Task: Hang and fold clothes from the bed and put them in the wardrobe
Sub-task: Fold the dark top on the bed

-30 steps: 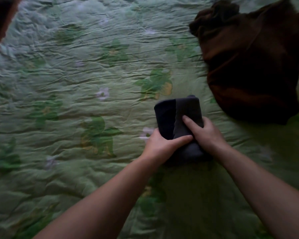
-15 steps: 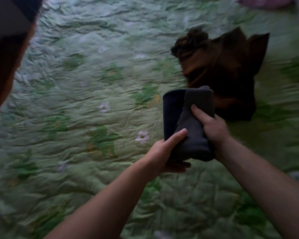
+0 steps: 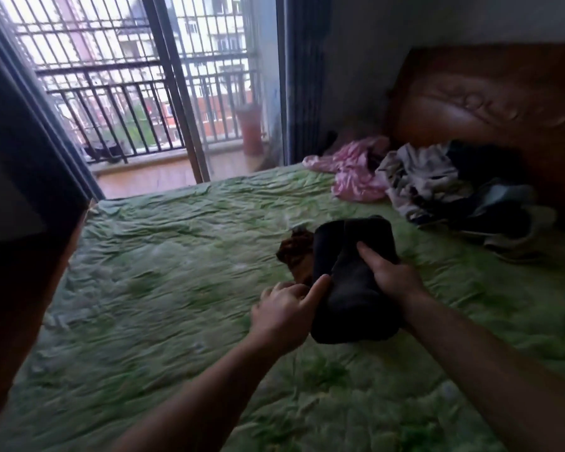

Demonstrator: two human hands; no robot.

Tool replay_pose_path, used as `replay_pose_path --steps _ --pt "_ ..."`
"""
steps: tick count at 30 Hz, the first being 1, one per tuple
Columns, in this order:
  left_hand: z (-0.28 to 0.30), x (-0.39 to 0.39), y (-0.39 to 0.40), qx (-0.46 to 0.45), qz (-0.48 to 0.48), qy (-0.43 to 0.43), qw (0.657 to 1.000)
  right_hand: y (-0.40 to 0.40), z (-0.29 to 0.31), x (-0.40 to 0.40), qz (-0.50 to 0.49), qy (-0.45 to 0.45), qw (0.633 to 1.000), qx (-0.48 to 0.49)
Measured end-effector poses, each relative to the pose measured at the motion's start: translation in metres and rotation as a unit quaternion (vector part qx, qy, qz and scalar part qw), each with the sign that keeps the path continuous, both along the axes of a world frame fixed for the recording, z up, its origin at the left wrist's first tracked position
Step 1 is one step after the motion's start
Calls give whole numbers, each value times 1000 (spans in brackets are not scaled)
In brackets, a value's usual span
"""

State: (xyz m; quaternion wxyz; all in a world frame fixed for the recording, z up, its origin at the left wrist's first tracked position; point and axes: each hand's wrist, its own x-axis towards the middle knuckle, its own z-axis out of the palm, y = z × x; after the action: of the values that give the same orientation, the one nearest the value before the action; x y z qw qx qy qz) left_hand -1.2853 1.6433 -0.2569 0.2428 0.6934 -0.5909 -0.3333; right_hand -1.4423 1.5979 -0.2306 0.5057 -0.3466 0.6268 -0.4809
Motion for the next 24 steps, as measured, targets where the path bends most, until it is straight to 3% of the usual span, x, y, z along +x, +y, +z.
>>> replay_pose_path --steps 1,2,4,6,9,18,24 --pt "18 0 3 -62 -4 -55 997 8 16 -4 -8 16 1000 -11" --pt "34 0 7 -81 -10 -48 996 16 32 -7 -22 29 999 -12" --pt "74 -14 19 7 -32 102 994 33 63 -17 -49 33 998 -22" --pt "104 -34 33 132 -58 259 955 50 93 -30 -72 27 996 -45" --pt "131 -70 44 135 -100 360 918 74 131 -63 -91 0 993 -70" --pt "202 -231 66 141 -236 349 896 143 194 -238 -135 -48 989 -45" --pt "215 -360 91 138 -304 318 887 193 186 -380 -183 -59 981 -16"
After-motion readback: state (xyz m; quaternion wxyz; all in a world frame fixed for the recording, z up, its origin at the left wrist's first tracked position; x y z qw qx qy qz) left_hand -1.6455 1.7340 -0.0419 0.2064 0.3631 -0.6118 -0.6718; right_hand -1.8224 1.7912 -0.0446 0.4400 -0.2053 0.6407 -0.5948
